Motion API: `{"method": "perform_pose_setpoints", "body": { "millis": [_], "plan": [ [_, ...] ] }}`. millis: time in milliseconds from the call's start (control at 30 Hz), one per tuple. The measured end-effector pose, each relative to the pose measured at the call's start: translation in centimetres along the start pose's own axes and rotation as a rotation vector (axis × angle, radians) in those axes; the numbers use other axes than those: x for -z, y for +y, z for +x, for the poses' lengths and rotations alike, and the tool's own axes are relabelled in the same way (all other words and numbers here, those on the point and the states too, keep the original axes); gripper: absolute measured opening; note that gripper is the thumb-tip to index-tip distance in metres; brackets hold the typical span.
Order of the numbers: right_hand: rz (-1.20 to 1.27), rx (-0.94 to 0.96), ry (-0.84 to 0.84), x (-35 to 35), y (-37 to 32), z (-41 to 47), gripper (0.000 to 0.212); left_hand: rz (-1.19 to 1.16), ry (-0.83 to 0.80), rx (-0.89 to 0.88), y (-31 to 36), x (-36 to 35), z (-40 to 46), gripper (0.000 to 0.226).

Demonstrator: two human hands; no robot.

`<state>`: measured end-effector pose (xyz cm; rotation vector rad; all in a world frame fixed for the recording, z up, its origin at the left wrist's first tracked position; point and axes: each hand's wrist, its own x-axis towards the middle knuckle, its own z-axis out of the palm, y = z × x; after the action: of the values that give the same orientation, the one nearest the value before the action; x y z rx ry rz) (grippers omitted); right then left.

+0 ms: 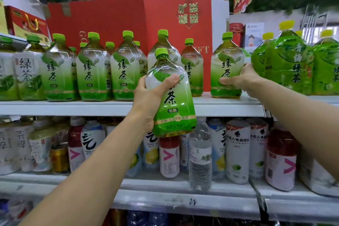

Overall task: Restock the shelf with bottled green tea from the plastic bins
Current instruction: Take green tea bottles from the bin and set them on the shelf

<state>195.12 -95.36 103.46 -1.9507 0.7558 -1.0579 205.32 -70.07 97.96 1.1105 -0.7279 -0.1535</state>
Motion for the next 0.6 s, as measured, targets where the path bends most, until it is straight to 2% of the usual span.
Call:
{"method": "perform_pose_setpoints", "body": {
  "millis": [300, 467, 533, 600],
  "plan": [
    [-0.052, -0.021, -0.071, -1.7, -0.2, 1.9, 0.092, -0.027, 0.009, 0.019, -0.1, 0.2, 0.8, 0.095],
    [-0.045, 0.026, -0.099, -2.4, -0.2, 2.3, 0.055, -0.061, 0.007, 0.032, -0.5, 0.4, 1.2, 0.086],
    [-0.066, 0.029, -0.11, -2.4, 0.0, 2.6, 0.056, -0.069, 0.013, 0.038, -0.5, 0.3, 1.1, 0.084],
    [-0.109, 0.003, -0.116, -2.4, -0.1, 2.1, 0.066, -0.07, 0.014, 0.043, -0.4, 0.2, 1.1, 0.079]
  ]
}}
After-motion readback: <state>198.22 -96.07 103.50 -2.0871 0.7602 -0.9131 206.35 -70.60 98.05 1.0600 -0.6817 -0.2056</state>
